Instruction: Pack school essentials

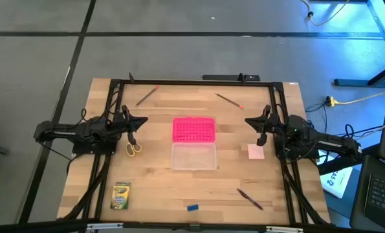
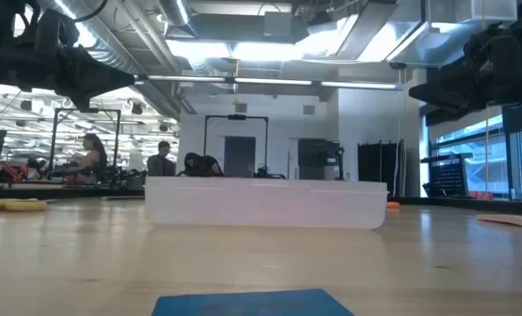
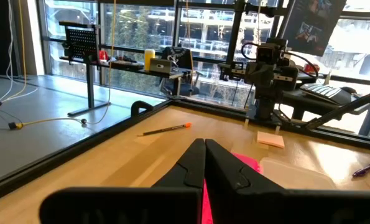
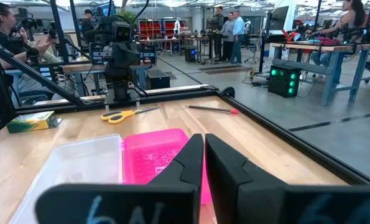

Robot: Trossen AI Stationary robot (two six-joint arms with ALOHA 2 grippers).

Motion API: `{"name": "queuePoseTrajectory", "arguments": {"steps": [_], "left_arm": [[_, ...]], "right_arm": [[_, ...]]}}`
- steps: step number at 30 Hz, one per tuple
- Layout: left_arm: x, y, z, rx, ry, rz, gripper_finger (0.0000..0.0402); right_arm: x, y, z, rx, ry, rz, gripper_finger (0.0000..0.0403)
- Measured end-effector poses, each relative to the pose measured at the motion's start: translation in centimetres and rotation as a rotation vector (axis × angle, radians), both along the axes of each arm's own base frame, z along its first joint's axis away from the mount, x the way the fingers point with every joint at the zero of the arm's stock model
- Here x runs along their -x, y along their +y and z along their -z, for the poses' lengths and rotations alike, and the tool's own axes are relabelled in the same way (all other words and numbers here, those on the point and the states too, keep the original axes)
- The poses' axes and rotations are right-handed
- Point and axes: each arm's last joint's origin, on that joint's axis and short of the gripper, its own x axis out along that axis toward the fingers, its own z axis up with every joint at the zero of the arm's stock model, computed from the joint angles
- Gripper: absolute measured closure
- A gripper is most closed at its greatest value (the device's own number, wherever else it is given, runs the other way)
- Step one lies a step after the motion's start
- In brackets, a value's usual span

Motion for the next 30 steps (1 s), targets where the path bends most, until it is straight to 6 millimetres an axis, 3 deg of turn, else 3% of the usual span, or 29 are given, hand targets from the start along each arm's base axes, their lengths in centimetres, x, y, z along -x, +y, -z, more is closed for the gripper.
{"name": "queuePoseTrajectory", "arguments": {"steps": [22, 26, 30], "left_arm": [[0.0, 0.0, -0.2, 0.000, -0.012, -0.002, 0.0401], [0.5, -0.2, -2.3, -0.043, -0.042, 0.060, 0.0401], [1.7, -0.4, -6.0, -0.160, -0.038, 0.143, 0.0401]], "right_arm": [[0.0, 0.0, 0.0, 0.002, -0.005, 0.005, 0.0382], [0.0, 0.0, -0.7, -0.013, -0.080, 0.008, 0.0382], [0.2, 0.0, -1.5, 0.005, -0.157, 0.007, 0.0382]]}}
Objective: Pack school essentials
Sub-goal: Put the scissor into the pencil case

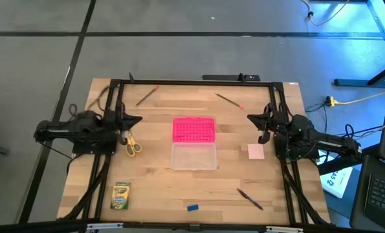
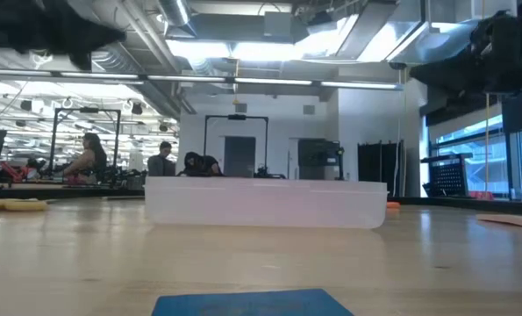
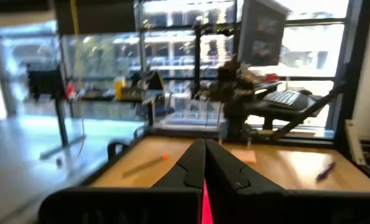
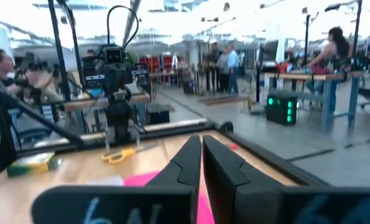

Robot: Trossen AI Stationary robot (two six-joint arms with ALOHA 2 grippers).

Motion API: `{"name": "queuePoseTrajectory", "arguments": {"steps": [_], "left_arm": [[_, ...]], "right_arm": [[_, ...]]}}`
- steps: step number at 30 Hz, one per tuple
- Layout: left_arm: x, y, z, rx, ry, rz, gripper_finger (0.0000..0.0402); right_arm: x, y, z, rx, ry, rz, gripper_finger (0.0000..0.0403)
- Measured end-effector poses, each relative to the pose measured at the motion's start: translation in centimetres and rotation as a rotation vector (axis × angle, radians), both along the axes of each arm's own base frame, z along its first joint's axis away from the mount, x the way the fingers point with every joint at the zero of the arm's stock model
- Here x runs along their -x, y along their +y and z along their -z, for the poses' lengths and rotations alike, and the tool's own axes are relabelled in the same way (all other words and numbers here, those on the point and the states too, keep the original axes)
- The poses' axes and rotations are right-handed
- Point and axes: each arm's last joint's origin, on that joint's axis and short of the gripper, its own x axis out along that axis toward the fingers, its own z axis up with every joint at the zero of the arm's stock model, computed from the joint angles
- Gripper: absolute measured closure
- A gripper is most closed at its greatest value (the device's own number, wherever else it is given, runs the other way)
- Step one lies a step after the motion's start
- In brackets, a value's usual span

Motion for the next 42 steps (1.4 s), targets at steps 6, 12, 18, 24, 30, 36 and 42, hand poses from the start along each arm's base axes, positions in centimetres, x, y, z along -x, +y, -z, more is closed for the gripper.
{"name": "queuePoseTrajectory", "arguments": {"steps": [6, 12, 18, 24, 30, 36, 42], "left_arm": [[1.3, 0.0, -5.2, 0.029, 0.084, -0.006, 0.0401], [-0.7, 0.2, -9.4, 0.104, 0.275, -0.074, 0.0401], [-4.2, 0.2, -11.4, 0.286, 0.486, -0.131, 0.0401], [-6.8, 0.1, -12.2, 0.549, 0.638, -0.220, 0.0401], [-8.5, -0.2, -10.9, 0.796, 0.795, -0.287, 0.0401], [-8.8, -0.5, -9.6, 0.974, 0.915, -0.342, 0.0401], [-9.2, -0.6, -9.8, 0.974, 0.874, -0.335, 0.0401]], "right_arm": [[0.1, 0.0, -0.5, 0.084, -0.035, 0.016, 0.0382], [0.5, 0.1, -2.0, 0.194, -0.058, 0.041, 0.0382], [1.8, 0.1, -5.7, 0.218, -0.035, 0.143, 0.0382], [2.2, 0.2, -9.5, 0.139, 0.107, 0.119, 0.0382], [0.3, -0.1, -13.0, 0.028, 0.301, 0.053, 0.0382], [-2.7, -0.5, -15.6, -0.112, 0.494, -0.021, 0.0382], [-5.9, -0.7, -16.6, -0.157, 0.697, -0.199, 0.0382]]}}
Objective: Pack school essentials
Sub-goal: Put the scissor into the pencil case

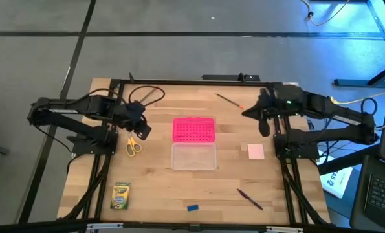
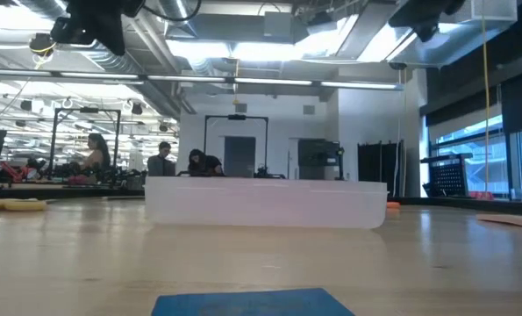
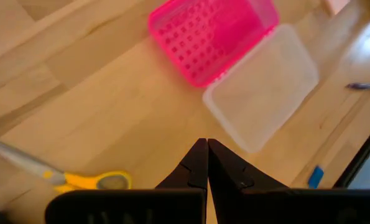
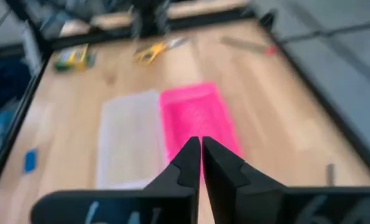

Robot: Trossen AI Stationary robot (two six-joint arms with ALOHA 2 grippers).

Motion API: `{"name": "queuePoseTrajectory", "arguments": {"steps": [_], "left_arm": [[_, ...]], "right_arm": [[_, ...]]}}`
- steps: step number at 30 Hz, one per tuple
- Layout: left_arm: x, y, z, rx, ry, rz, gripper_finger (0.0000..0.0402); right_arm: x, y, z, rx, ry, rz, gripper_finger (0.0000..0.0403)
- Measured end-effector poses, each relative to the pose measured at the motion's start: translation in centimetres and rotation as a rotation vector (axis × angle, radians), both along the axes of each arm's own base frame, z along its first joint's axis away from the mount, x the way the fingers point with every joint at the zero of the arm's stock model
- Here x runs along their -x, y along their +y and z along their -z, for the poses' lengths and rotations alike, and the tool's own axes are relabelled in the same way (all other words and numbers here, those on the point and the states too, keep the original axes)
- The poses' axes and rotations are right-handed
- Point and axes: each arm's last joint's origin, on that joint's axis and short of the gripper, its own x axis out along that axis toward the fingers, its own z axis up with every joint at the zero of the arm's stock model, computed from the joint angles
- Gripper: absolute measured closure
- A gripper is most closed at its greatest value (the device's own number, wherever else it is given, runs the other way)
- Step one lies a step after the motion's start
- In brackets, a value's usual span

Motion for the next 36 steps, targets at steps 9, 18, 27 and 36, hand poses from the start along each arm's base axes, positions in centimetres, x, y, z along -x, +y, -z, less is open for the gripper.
{"name": "queuePoseTrajectory", "arguments": {"steps": [9, 18, 27, 36], "left_arm": [[0.0, 0.2, 0.0, 0.085, -0.024, -0.164, 0.0401], [0.4, -0.4, 1.3, 0.174, 0.151, -0.291, 0.0401], [-0.3, -0.8, 2.2, 0.282, 0.264, -0.252, 0.0401], [-1.5, -0.9, 3.2, 0.267, 0.349, -0.207, 0.0401]], "right_arm": [[-3.1, -0.6, 0.4, -0.009, 0.124, -0.057, 0.0382], [-3.3, -0.6, 0.5, -0.009, 0.133, -0.058, 0.0382], [-3.3, -0.6, 0.5, -0.011, 0.130, -0.056, 0.0382], [-3.3, -0.6, 0.5, -0.010, 0.130, -0.057, 0.0382]]}}
